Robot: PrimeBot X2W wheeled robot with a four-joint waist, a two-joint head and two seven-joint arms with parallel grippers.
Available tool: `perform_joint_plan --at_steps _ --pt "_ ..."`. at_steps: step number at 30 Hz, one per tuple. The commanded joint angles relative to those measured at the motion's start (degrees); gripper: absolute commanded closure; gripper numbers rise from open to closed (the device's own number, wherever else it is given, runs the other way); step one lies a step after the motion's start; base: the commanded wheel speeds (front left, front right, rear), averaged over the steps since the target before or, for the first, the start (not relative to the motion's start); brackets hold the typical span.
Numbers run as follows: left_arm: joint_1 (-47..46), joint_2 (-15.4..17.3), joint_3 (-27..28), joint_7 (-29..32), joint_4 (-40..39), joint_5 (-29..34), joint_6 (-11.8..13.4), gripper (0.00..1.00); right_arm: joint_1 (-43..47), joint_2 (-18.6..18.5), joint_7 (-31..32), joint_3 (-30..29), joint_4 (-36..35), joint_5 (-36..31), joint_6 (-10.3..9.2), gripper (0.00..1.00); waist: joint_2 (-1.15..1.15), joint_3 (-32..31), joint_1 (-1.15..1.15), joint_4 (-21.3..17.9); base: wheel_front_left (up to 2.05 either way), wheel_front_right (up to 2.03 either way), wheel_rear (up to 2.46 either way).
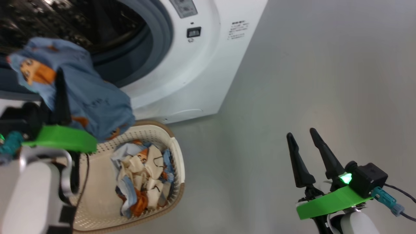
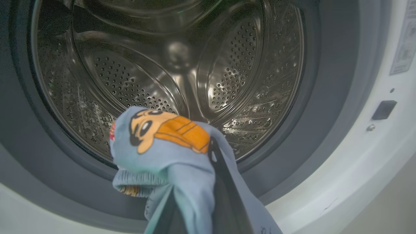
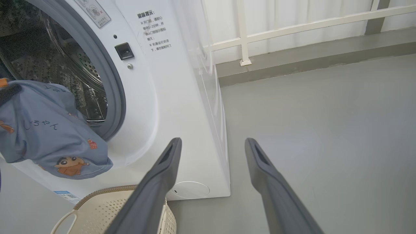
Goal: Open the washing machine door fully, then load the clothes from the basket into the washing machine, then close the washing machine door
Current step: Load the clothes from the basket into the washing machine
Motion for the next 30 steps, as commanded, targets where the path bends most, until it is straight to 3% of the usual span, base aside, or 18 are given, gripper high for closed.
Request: perform_joint_plan --at_steps 1,16,30 --pt "-2.7 2.1 2.0 0.2 -0.6 0.4 0.1 1.00 -1.0 0.0 -0.3 1.8 -1.3 0.6 0.51 0.00 0.00 4.2 -0.01 -3.9 0.00 0.00 0.00" --pt "-22.9 9.5 4.6 0.7 13.8 1.7 0.4 1.00 -4.4 0.0 -0.3 6.6 -1.0 4.8 0.51 0.00 0.00 11.3 -0.01 -10.8 0.00 0.00 0.00" --pt "-38.0 15.7 4.0 1.9 24.9 4.0 0.7 1.00 -5.1 0.0 -0.3 8.7 -1.4 5.4 0.51 0.00 0.00 15.5 -0.01 -13.0 0.00 0.00 0.00"
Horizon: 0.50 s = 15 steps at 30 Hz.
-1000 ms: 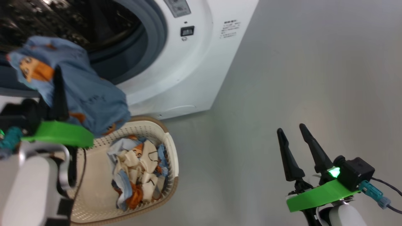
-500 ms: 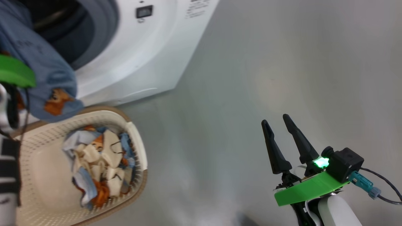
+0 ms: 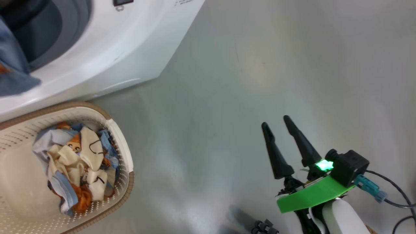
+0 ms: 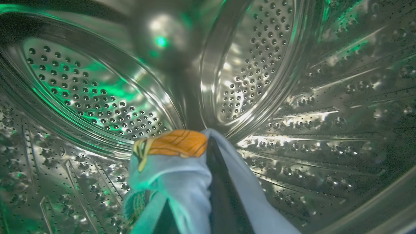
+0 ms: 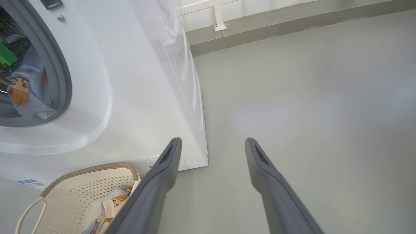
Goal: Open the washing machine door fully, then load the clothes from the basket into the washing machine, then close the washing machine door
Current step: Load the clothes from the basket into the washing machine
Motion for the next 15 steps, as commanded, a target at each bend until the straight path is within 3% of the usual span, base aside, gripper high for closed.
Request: perform_joint_plan --at_steps 1,15 --pt "-2.3 3.1 1.1 0.1 -0.6 0.7 0.3 1.00 -0.2 -0.3 -0.3 1.8 -1.2 0.2 0.51 0.00 0.00 1.2 -0.01 -0.6 0.00 0.00 0.00" --pt "-15.6 4.3 0.3 -1.5 10.6 1.0 1.5 1.00 0.6 -0.3 -0.3 3.4 -1.9 -1.8 0.51 0.00 0.00 3.9 -0.01 -0.8 0.00 0.00 0.00"
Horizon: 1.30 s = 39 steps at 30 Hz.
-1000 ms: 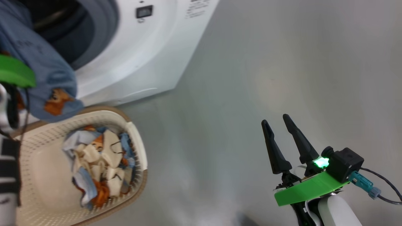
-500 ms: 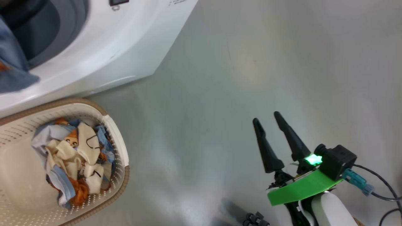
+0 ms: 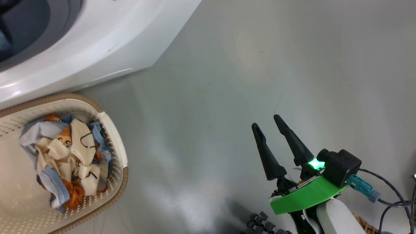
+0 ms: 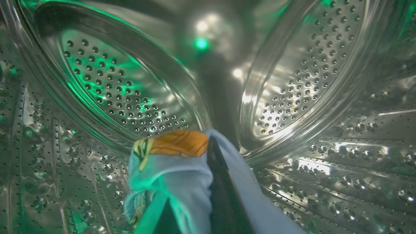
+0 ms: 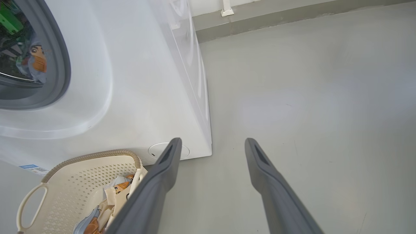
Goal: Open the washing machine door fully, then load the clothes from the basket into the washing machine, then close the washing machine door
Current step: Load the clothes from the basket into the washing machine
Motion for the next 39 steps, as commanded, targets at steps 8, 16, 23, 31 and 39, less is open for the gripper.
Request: perform_joint_plan --at_steps 8,16,23,31,39 --pt "-4.8 1.7 1.6 -4.2 0.2 -1.0 2.6 1.00 1.3 -0.5 -0.3 1.0 -1.5 -0.9 0.51 0.00 0.00 1.3 0.00 0.6 0.00 0.00 0.00" --pt "-3.2 0.5 3.6 -5.0 -7.0 -0.8 4.6 1.00 0.2 -0.5 -0.3 1.4 -1.8 -0.8 0.51 0.00 0.00 2.4 0.00 1.1 0.00 0.00 0.00" --pt "-2.0 0.2 2.2 -5.0 -1.3 -0.3 3.1 1.00 0.3 -0.5 -0.3 1.5 -1.3 -0.9 0.51 0.00 0.00 1.7 0.00 1.7 0.00 0.00 0.00" --pt "-4.0 0.2 -0.3 -4.3 5.5 0.9 2.4 0.63 0.3 -0.5 -0.3 1.5 -1.0 -1.1 0.51 0.00 0.00 0.8 0.00 2.0 0.00 0.00 0.00" --pt "-6.0 -0.1 -3.7 -1.7 11.7 2.8 1.8 0.00 0.6 -0.5 -0.3 1.6 -0.7 -1.1 0.51 0.00 0.00 -0.1 0.00 2.2 0.00 0.00 0.00"
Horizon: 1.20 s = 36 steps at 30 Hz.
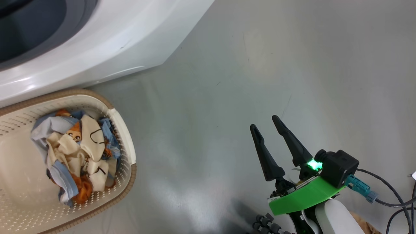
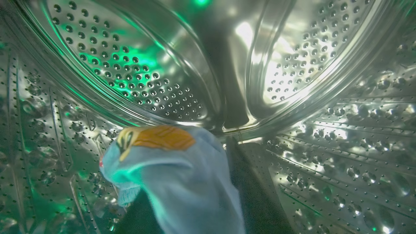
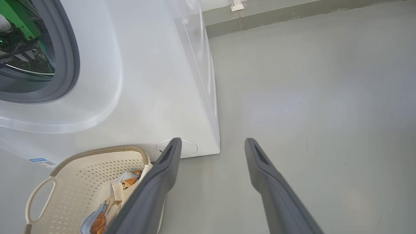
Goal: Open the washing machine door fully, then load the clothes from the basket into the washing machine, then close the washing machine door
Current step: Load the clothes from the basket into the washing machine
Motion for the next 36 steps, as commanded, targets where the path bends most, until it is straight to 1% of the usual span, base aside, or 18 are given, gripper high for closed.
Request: perform_joint_plan --at_steps 1,5,11,16,24,36 --pt "-1.3 1.8 -0.1 0.2 -0.9 0.7 -0.3 0.00 0.7 -0.5 -0.3 1.3 -0.9 -0.2 0.51 0.00 0.00 -0.1 0.00 0.1 0.00 0.00 0.00" --pt "-2.1 1.4 -1.4 0.7 1.0 1.4 -0.1 0.00 0.8 -0.5 -0.3 1.3 -0.8 -0.2 0.51 0.00 0.00 -0.4 0.00 0.2 0.00 0.00 0.00" --pt "-2.7 0.8 -2.4 3.0 4.3 1.5 0.4 0.00 0.8 -0.5 -0.3 1.3 -0.8 -0.3 0.51 0.00 0.00 -1.0 0.00 0.4 0.00 0.00 0.00" --pt "-2.7 -0.1 -2.9 2.5 5.3 1.3 1.2 0.00 0.8 -0.5 -0.3 1.2 -0.6 -0.5 0.51 0.00 0.00 -1.7 0.00 0.8 0.00 0.00 0.00" --pt "-0.7 -2.6 -3.3 0.7 6.6 0.2 1.9 0.00 0.9 -0.5 -0.3 1.1 -0.4 -1.0 0.51 0.00 0.00 -3.7 0.00 1.8 0.00 0.00 0.00" --pt "3.6 -5.3 -3.0 -1.9 7.6 -2.3 1.6 0.00 1.0 -0.5 -0.3 0.6 -0.1 -1.9 0.51 0.00 0.00 -6.8 0.00 4.1 0.00 0.00 0.00"
